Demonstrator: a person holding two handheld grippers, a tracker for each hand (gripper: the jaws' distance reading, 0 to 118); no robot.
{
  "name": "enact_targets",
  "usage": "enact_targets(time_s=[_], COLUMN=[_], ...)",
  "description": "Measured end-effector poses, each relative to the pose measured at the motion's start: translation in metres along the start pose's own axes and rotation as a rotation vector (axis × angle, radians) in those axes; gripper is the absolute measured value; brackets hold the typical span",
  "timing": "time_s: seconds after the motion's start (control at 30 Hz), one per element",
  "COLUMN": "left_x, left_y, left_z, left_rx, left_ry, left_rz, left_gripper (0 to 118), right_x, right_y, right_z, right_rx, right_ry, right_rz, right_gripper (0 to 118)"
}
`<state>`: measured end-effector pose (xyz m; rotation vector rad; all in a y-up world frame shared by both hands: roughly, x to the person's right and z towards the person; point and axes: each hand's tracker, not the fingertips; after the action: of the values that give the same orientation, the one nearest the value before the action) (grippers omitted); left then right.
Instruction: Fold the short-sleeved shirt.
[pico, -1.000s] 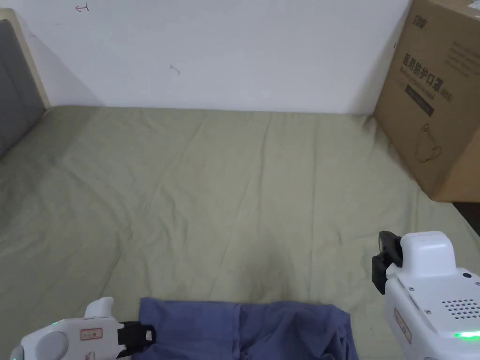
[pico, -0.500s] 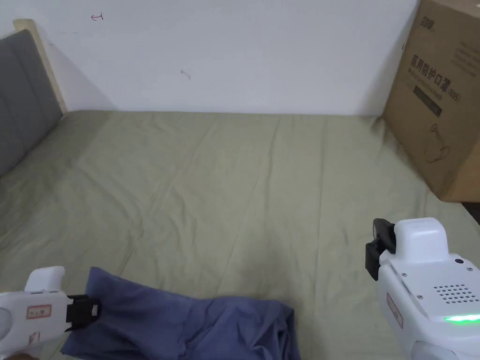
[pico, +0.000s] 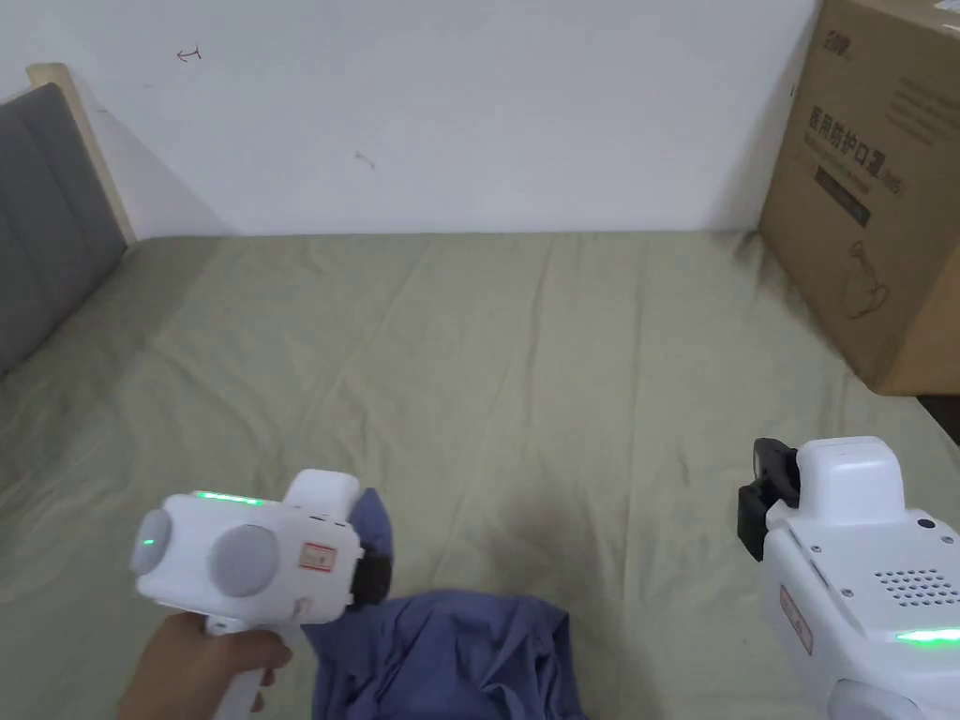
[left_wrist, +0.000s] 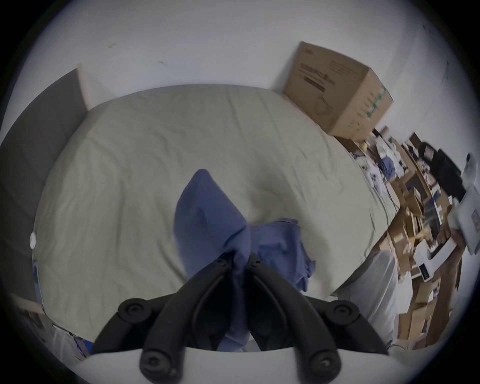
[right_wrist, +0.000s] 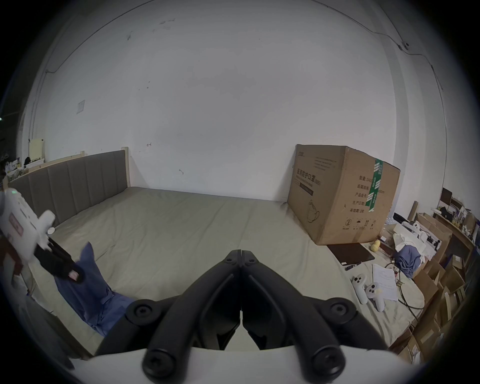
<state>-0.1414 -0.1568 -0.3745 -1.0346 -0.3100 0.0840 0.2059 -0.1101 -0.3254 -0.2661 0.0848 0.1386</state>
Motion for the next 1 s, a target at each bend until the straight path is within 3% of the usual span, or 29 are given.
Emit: enact_targets(time_s=[0.27,0.37,0.53,0.57,0.6,0.7,0.73,0.87,1.0], left_x=[0.065,0.078,0.09,0.09,0.089,0.086,0.086,0.075,0.059], left_y=[-0.001,-0.008,-0.022,-0.022,-0.02,-0.015,-0.014,-0.007,-0.008], left_z=[-0.098,-0.132,-0.163,-0.162,-0.159,-0.139,-0.132,-0.089,-0.045], left_rx=[-0.163,-0.235,-0.248,-0.244,-0.237,-0.199,-0.188,0.003,0.252], left_ry=[-0.035,-0.037,0.003,0.008,0.009,-0.161,-0.193,-0.279,-0.223], left_rz=[-0.045,-0.003,0.005,0.009,0.012,0.083,0.114,0.175,0.13], left_gripper=[7,7,8,11,26,94,100,100,100], right_x=[0.025,0.032,0.036,0.037,0.037,0.037,0.037,0.033,0.028], right_y=[-0.004,-0.007,-0.011,-0.012,-0.012,-0.012,-0.012,-0.008,-0.004], right_z=[0.008,0.009,0.01,0.01,0.01,0.01,0.009,0.01,0.01], right_rx=[0.005,-0.002,-0.016,-0.018,-0.019,-0.022,-0.021,-0.013,-0.005], right_ry=[-0.057,-0.07,-0.082,-0.083,-0.085,-0.085,-0.084,-0.08,-0.074], right_rz=[-0.017,-0.02,-0.023,-0.022,-0.022,-0.029,-0.031,-0.031,-0.027], right_gripper=[0,0,0,0,0,0,0,0,0])
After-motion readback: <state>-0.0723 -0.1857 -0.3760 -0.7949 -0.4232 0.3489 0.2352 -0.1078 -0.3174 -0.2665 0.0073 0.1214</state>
